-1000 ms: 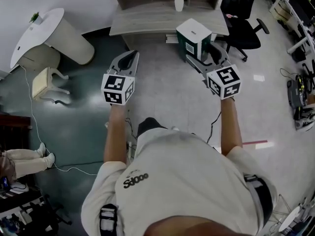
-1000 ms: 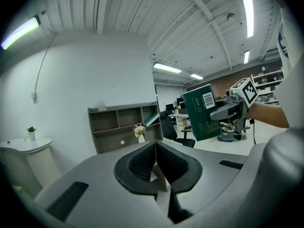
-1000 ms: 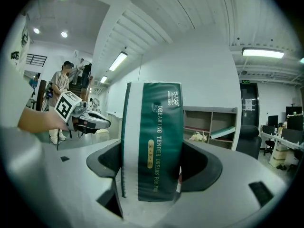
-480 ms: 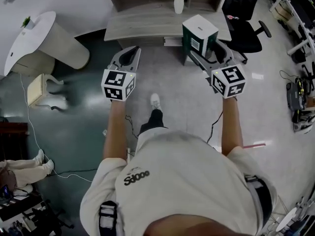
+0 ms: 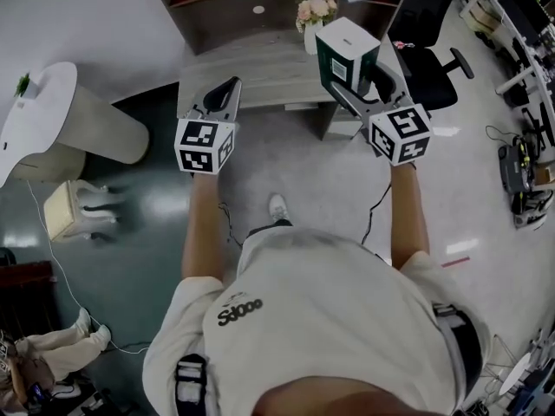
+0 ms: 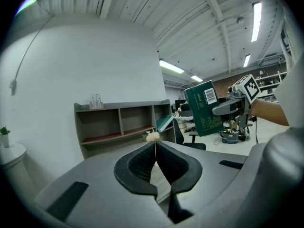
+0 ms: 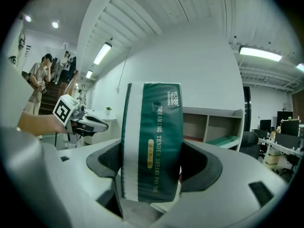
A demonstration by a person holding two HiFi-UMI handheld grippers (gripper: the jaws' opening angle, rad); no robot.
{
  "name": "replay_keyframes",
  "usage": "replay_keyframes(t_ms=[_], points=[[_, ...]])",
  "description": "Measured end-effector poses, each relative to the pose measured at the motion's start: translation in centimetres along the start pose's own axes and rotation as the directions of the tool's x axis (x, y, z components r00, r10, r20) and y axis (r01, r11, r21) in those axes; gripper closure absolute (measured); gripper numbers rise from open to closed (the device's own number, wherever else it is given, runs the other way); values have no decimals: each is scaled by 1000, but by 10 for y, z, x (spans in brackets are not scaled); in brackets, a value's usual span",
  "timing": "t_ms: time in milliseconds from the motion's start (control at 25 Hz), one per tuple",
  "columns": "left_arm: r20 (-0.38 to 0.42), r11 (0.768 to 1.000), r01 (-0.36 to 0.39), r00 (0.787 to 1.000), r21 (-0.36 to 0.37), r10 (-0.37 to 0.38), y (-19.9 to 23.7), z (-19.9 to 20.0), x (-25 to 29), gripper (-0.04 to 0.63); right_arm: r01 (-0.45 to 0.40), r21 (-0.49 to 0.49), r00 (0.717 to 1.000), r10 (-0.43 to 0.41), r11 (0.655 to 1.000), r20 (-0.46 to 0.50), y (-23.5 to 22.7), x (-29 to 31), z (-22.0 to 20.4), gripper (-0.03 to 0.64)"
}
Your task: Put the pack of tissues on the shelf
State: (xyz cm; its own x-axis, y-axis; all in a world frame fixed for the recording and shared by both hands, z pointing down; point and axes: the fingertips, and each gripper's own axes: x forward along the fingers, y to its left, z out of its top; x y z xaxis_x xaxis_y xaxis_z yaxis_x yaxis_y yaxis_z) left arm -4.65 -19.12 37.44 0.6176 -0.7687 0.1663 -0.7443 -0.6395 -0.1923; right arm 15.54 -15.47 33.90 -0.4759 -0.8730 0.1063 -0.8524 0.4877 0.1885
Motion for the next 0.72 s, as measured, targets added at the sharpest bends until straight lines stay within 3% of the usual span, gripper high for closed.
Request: replay_keyframes(t_ms=[320,720], points=[[3,1000,29,1000,-6,-29,88,-4,61,575,57,-68,998,-59,996,-31,-28,95,11,268],[3,995,92,996,-25,-92,128,-12,108,575,96,-219,987,-121,971,-103,-53,165,6,268]])
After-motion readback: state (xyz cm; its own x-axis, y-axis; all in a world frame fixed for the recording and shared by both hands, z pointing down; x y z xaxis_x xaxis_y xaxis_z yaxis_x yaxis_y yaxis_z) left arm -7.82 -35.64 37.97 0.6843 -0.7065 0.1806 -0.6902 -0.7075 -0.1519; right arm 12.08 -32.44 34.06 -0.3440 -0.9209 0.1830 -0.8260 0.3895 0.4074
